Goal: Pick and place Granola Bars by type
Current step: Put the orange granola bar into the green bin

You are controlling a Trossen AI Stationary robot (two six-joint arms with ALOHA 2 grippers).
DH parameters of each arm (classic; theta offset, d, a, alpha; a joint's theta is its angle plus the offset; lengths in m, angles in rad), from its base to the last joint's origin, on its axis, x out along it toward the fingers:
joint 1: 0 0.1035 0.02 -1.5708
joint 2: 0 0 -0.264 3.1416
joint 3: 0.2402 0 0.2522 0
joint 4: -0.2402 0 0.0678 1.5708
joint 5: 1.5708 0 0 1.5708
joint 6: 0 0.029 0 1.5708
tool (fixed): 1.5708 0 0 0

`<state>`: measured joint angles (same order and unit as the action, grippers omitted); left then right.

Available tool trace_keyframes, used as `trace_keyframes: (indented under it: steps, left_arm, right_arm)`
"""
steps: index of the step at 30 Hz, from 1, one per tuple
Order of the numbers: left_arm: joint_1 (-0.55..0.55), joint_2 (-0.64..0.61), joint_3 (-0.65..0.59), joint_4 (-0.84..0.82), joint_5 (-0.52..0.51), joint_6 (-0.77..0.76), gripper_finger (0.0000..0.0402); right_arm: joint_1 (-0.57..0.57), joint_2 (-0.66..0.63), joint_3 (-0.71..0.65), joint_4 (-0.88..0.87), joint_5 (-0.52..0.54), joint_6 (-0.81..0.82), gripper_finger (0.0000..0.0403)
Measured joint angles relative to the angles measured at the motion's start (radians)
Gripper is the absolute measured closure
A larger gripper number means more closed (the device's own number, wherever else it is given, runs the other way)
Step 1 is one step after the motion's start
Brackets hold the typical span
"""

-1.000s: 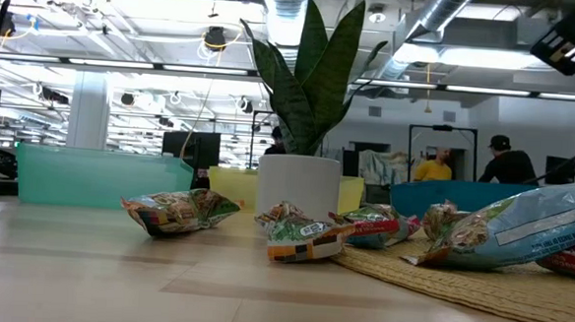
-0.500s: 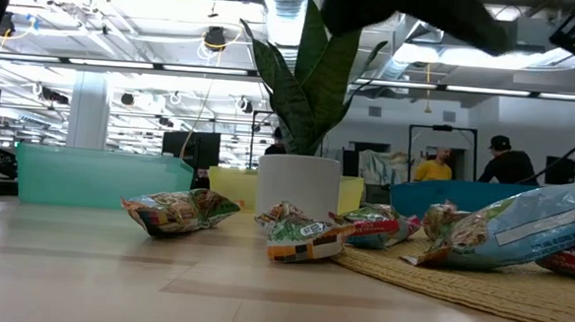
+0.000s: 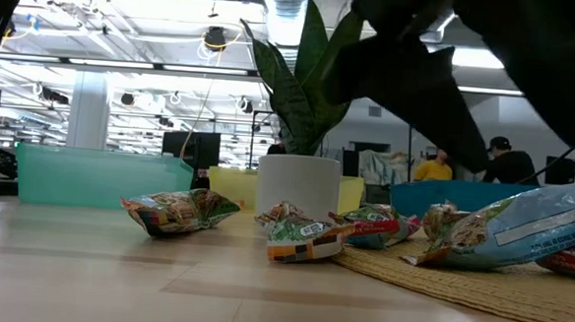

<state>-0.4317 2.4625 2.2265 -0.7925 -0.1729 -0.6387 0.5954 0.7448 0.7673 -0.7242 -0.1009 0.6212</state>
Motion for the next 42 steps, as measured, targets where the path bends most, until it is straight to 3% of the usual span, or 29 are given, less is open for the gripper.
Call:
trace_keyframes:
  steps: [9,15,32,42]
  left_arm:
    - [0.004,0.043,0.004,0.013,-0.008,-0.016,0.0207]
    - [0.006,0.044,0.005,-0.022,-0.071,-0.035,0.0216]
    - [0.006,0.044,0.005,-0.116,-0.075,-0.048,0.0269]
    - [0.006,0.056,0.000,-0.102,-0.041,-0.049,0.0274]
  right_arm:
    - [0.000,0.000,0.000,0.007,0.000,-0.001,0.0225]
    - [0.000,0.000,0.000,0.015,0.001,-0.001,0.0227]
    - [0.000,0.000,0.000,0.015,0.002,-0.003,0.0229]
    - [0.000,0.000,0.000,0.015,0.025,-0.011,0.0231]
